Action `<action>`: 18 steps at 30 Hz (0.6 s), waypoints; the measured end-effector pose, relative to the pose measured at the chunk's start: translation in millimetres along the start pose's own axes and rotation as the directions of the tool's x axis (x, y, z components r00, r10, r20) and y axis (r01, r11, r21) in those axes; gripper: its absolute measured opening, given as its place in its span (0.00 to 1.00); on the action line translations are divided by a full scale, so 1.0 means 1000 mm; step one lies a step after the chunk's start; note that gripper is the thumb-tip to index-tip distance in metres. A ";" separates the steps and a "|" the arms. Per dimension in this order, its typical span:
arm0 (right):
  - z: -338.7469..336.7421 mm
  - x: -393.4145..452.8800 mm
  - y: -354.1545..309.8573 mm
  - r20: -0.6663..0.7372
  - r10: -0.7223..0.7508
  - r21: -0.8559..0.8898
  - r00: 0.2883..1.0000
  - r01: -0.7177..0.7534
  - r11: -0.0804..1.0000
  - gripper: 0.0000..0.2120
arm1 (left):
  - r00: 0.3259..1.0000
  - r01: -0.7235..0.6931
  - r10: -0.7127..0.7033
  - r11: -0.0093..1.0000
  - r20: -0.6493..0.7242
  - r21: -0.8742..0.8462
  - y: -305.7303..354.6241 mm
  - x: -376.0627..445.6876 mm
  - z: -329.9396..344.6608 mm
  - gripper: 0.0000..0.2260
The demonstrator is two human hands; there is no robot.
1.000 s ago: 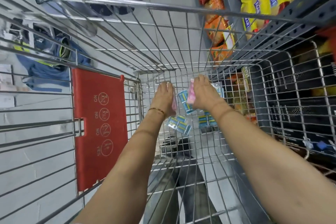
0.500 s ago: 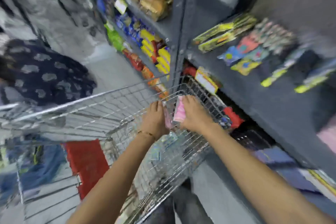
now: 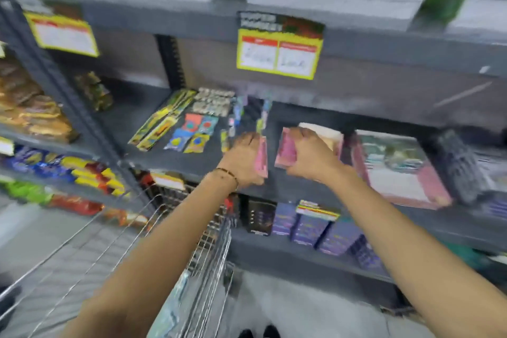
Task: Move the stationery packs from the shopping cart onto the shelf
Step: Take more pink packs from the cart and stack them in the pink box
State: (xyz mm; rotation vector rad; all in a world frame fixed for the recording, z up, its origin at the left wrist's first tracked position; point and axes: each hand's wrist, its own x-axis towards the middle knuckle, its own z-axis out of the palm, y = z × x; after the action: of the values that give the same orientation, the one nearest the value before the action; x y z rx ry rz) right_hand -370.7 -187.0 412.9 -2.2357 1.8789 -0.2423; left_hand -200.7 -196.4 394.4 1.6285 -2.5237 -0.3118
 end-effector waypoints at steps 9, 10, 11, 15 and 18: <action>-0.015 0.002 0.084 -0.001 0.312 0.080 0.950 -0.311 0.947 0.37 | 0.962 -0.194 0.193 0.981 0.195 -0.011 0.081 0.108 0.000 0.45; -0.015 0.004 0.087 -0.010 0.315 0.094 0.949 -0.313 0.945 0.37 | 0.960 -0.191 0.188 0.982 0.209 -0.006 0.082 0.115 0.004 0.46; -0.014 0.005 0.088 -0.012 0.312 0.098 0.950 -0.309 0.946 0.37 | 0.958 -0.183 0.179 0.983 0.222 -0.005 0.082 0.120 0.007 0.46; -0.008 0.011 0.090 0.018 0.289 0.101 0.957 -0.290 0.952 0.33 | 0.948 -0.173 0.166 0.985 0.273 0.003 0.076 0.131 0.019 0.42; -0.002 0.018 0.092 0.044 0.297 0.105 0.954 -0.300 0.948 0.38 | 0.943 -0.170 0.177 0.984 0.281 -0.051 0.067 0.135 0.030 0.38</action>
State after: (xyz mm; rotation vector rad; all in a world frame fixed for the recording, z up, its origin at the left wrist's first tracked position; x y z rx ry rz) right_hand -455.7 -219.6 389.8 -1.8431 2.0995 -0.2568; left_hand -322.1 -289.6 379.5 1.4272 -2.8350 -0.5957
